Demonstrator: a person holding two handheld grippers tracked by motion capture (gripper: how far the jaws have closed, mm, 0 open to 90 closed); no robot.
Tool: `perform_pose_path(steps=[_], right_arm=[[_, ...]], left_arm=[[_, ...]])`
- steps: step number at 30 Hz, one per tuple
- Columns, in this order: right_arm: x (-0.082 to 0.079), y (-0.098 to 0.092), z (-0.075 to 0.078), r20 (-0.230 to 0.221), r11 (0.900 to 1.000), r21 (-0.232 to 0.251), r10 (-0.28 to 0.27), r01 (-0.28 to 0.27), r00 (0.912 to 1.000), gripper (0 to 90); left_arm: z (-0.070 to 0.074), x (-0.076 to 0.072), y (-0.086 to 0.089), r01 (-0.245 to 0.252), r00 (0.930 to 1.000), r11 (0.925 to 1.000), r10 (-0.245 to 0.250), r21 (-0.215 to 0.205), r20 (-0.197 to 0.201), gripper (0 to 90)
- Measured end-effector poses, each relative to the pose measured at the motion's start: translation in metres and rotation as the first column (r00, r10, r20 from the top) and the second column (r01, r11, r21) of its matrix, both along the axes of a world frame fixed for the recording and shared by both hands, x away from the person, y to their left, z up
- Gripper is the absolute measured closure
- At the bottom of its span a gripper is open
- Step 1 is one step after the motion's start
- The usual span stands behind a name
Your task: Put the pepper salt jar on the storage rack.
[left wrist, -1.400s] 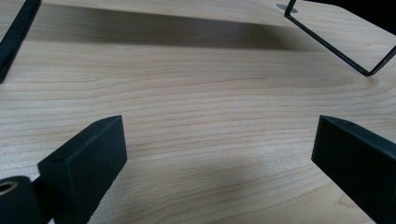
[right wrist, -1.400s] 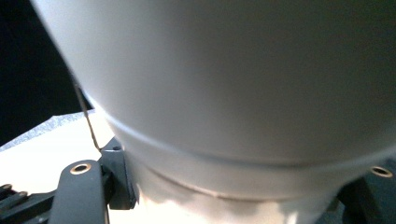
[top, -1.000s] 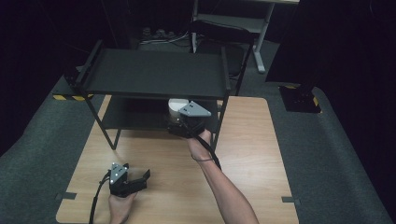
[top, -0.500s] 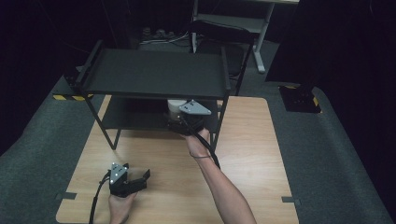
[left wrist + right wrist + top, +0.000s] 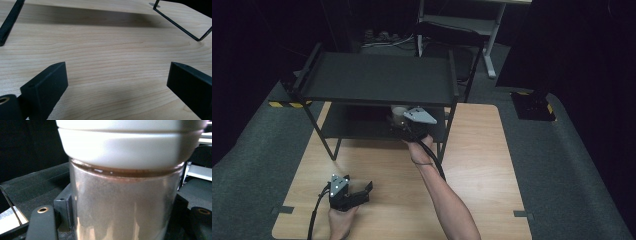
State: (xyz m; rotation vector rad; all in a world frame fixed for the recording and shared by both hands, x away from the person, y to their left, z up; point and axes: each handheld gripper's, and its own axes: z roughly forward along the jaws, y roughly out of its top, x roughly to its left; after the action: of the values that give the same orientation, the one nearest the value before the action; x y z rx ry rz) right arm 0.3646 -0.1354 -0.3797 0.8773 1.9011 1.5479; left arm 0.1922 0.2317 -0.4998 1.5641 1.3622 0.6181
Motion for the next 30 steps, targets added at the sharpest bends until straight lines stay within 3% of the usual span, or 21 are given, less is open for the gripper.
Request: perform_pose_path(steps=[2, 4, 6, 9, 14, 18, 20, 24, 26, 28, 30], right_arm=[[0.000, -0.001, -0.001, 0.001, 1.000, 0.002, 0.002, -0.002, 1.0000, 27.7], [0.000, -0.005, -0.001, 0.014, 1.000, 0.013, 0.017, -0.017, 0.9998, 15.5], [-0.001, -0.009, 0.000, 0.006, 0.999, 0.035, 0.030, -0.030, 0.9995, 8.7], [-0.006, -0.015, -0.001, 0.020, 0.999, 0.019, 0.028, -0.029, 0.9994, 4.6], [-0.020, -0.037, -0.011, 0.002, 1.000, 0.020, 0.015, -0.015, 0.9999, 3.3], [-0.030, -0.062, -0.015, -0.005, 0.998, 0.016, 0.068, -0.068, 0.9977, 3.3], [-0.036, -0.075, -0.019, -0.006, 0.993, 0.023, 0.116, -0.116, 0.9932, 3.5], [-0.051, -0.100, -0.030, -0.012, 0.976, 0.011, 0.217, -0.217, 0.9760, 4.2], [-0.063, -0.114, -0.039, -0.007, 0.967, -0.016, 0.254, -0.254, 0.9671, 4.6], [-0.077, -0.125, -0.048, 0.007, 0.967, -0.062, 0.249, -0.248, 0.9686, 4.9], [-0.088, -0.136, -0.057, 0.000, 0.974, -0.083, 0.213, -0.212, 0.9771, 5.2]], left_arm=[[0.000, 0.000, -0.001, -0.003, 1.0000, 1.0000, 0.003, 0.000, -0.002, 3.5], [0.000, 0.000, -0.001, -0.004, 1.0000, 1.0000, 0.004, 0.000, -0.003, 3.5], [0.000, 0.000, -0.001, -0.006, 1.0000, 1.0000, 0.006, 0.003, -0.004, 3.5], [0.001, 0.000, -0.001, -0.008, 1.0000, 1.0000, 0.008, 0.002, -0.005, 3.5], [0.001, 0.000, -0.002, -0.010, 0.9999, 1.0000, 0.010, 0.001, -0.005, 3.5], [0.001, 0.001, -0.002, -0.012, 0.9999, 0.9999, 0.012, 0.005, -0.007, 3.5], [0.001, 0.001, -0.003, -0.013, 0.9999, 0.9999, 0.013, 0.009, -0.009, 3.5], [0.002, 0.002, -0.004, -0.017, 0.9998, 0.9997, 0.018, 0.015, -0.013, 3.5], [0.002, 0.002, -0.004, -0.017, 0.9997, 0.9998, 0.017, 0.013, -0.015, 3.5], [0.003, 0.003, -0.006, -0.014, 0.9997, 0.9996, 0.015, 0.026, -0.019, 3.4], [0.003, 0.004, -0.007, -0.011, 0.9997, 0.9994, 0.011, 0.032, -0.023, 3.5]])
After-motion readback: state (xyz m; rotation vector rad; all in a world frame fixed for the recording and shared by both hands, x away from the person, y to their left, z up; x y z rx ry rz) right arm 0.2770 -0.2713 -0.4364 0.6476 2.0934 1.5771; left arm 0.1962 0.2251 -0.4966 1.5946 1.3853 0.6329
